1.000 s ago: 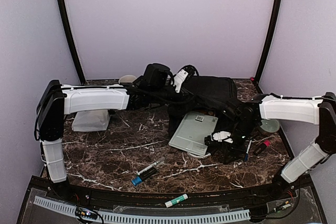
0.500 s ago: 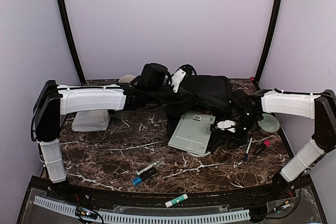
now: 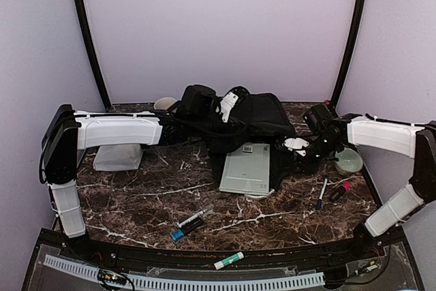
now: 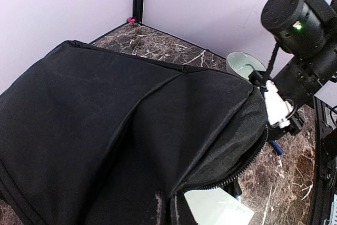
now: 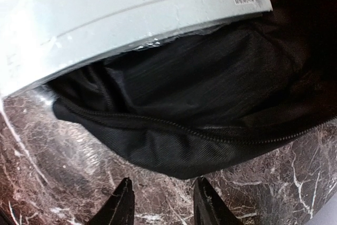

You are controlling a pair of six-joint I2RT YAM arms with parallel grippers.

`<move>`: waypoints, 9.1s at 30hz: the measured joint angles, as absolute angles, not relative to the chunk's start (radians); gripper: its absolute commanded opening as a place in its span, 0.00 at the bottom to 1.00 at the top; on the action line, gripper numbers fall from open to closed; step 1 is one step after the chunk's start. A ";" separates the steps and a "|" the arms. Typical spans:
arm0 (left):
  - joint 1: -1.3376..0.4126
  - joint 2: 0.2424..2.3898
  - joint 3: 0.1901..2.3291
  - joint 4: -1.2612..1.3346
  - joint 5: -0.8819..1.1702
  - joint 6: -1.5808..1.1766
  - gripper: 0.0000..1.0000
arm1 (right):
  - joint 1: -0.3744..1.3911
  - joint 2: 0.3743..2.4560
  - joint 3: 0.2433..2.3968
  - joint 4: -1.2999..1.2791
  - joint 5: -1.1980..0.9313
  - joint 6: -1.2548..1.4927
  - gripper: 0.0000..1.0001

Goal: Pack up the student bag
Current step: Place the book in the student bag, then adjust the student bag at the center of the board, then move the stationery to the center of the board.

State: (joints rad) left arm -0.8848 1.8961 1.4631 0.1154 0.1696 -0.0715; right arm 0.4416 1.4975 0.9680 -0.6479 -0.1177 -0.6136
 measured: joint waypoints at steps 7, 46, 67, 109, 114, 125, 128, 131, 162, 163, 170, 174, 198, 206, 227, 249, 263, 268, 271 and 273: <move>-0.885 1.896 1.464 0.117 0.163 -0.072 0.00 | 0.500 1.304 0.932 -0.733 -0.196 -0.684 0.44; -0.881 1.896 1.524 0.022 0.191 -0.083 0.00 | 0.913 1.703 0.989 -0.273 0.288 -0.691 0.42; -0.879 1.896 1.539 -0.006 0.203 -0.086 0.00 | 0.916 1.721 0.982 -0.100 0.348 -0.710 0.45; -0.886 1.896 1.645 -0.144 0.233 -0.060 0.37 | 0.938 1.620 1.020 -0.251 0.228 -0.579 0.48; -0.896 1.896 1.686 -0.215 0.249 -0.022 0.49 | 0.938 1.476 1.011 -0.414 0.022 -0.534 0.50; -0.879 1.740 1.524 -0.422 0.123 0.044 0.55 | 0.838 1.351 0.953 -0.474 -0.423 -0.529 0.49; -0.849 1.669 1.461 -0.458 0.061 0.023 0.57 | 0.828 1.380 0.953 -0.486 -0.492 -0.534 0.47; -0.800 1.599 1.391 -0.478 0.016 -0.006 0.58 | 0.826 1.390 0.953 -0.486 -0.524 -0.532 0.44; -0.830 2.090 1.689 -0.300 0.381 0.001 0.55 | 0.608 1.409 0.953 -0.389 -0.345 -0.424 0.44; -0.836 2.092 1.688 -0.318 0.375 0.019 0.68 | 0.607 1.410 0.959 -0.390 -0.336 -0.421 0.44; -0.851 2.093 1.634 -0.387 0.330 0.140 0.75 | 0.606 1.556 1.034 -0.367 -0.315 -0.397 0.42; -0.863 2.093 1.582 -0.387 0.304 0.141 0.74 | 0.606 1.656 1.040 -0.360 -0.318 -0.386 0.41; -0.805 1.803 1.465 -0.328 0.248 -0.012 0.72 | 0.598 1.390 0.979 -0.455 -0.549 -0.523 0.48; -0.774 1.684 1.426 -0.408 0.307 -0.034 0.72 | 0.598 1.505 0.979 -0.440 -0.501 -0.505 0.45; -0.159 1.472 1.072 -0.437 -0.096 -0.525 0.95 | 0.598 1.538 0.979 -0.425 -0.493 -0.484 0.47; 0.238 1.749 1.063 -0.263 0.187 -0.525 0.78 | 0.598 1.520 0.976 -0.427 -0.492 -0.497 0.49; 0.043 1.798 1.059 -0.211 0.348 -0.506 0.72 | 0.598 1.515 0.976 -0.429 -0.493 -0.504 0.49; -0.058 1.799 1.025 -0.172 0.409 -0.504 0.70 | 0.598 1.519 0.976 -0.434 -0.498 -0.504 0.49; -0.101 1.799 1.024 -0.173 0.435 -0.490 0.71 | 0.598 1.534 0.976 -0.437 -0.503 -0.504 0.48; -0.121 1.798 1.026 -0.180 0.431 -0.471 0.74 | 0.598 1.542 0.976 -0.441 -0.505 -0.503 0.49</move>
State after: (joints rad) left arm -0.1215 1.7977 1.0264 -0.1799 0.4309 -0.4706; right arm 0.5983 1.5421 0.9756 -0.4412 -0.5053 -0.5034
